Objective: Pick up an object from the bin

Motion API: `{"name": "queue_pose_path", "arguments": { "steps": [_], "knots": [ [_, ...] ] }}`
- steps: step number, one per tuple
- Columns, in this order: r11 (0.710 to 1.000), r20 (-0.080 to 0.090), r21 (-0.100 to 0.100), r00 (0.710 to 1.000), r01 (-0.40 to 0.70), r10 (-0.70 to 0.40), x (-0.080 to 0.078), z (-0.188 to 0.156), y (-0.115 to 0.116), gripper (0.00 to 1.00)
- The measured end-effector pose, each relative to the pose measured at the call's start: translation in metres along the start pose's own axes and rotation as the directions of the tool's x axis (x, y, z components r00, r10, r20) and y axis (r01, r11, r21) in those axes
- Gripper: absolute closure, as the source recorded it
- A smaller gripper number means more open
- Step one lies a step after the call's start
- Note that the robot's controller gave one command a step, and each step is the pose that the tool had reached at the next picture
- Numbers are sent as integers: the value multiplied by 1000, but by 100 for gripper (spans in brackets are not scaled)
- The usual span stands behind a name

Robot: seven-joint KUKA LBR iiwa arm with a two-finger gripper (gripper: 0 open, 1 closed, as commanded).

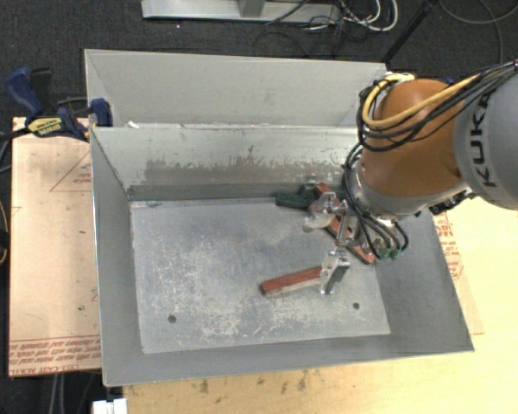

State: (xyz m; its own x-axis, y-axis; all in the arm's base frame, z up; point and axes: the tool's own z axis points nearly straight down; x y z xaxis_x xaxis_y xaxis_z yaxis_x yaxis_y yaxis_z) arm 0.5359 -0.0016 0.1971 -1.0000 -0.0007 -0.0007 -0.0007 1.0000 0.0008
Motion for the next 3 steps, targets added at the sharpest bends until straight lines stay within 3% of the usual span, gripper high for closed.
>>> {"name": "queue_pose_path", "arguments": {
  "steps": [1,2,3],
  "knots": [
    [1000,0,0,1000,0,0,0,0,0,0],
    [999,9,0,999,41,-41,-9,116,3,100],
    [999,9,0,999,41,-41,-9,116,3,100]
  ]
}}
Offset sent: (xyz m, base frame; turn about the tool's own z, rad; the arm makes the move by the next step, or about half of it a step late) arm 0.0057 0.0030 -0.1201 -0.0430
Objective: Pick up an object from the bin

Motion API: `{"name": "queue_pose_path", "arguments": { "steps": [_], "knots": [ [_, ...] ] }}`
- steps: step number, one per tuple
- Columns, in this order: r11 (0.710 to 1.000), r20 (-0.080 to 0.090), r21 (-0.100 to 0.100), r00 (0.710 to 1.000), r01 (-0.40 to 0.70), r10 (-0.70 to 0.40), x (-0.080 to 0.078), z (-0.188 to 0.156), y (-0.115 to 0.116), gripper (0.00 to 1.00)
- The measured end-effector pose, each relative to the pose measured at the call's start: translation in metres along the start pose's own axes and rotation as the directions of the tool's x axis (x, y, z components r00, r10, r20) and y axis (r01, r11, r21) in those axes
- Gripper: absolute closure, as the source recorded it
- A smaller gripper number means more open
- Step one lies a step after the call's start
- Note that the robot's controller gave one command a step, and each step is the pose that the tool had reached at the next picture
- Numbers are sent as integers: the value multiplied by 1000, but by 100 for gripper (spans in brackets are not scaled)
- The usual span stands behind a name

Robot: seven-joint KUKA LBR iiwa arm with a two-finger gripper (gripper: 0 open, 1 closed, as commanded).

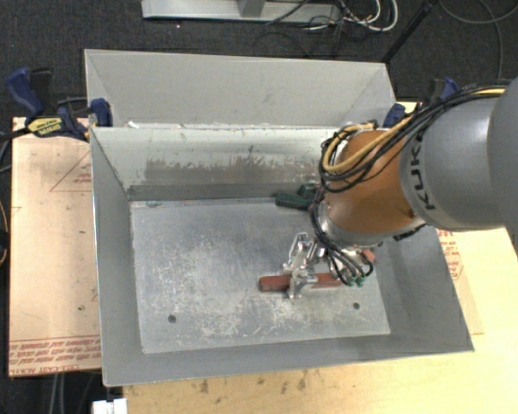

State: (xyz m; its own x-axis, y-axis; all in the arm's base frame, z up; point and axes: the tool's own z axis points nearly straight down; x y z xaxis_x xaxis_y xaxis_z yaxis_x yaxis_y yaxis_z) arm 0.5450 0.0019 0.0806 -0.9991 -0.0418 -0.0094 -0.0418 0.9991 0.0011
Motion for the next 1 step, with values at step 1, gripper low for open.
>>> {"name": "queue_pose_path", "arguments": {
  "steps": [1],
  "knots": [
    [1000,-5,0,1000,3,-3,-4,-141,24,100]
  ]
}}
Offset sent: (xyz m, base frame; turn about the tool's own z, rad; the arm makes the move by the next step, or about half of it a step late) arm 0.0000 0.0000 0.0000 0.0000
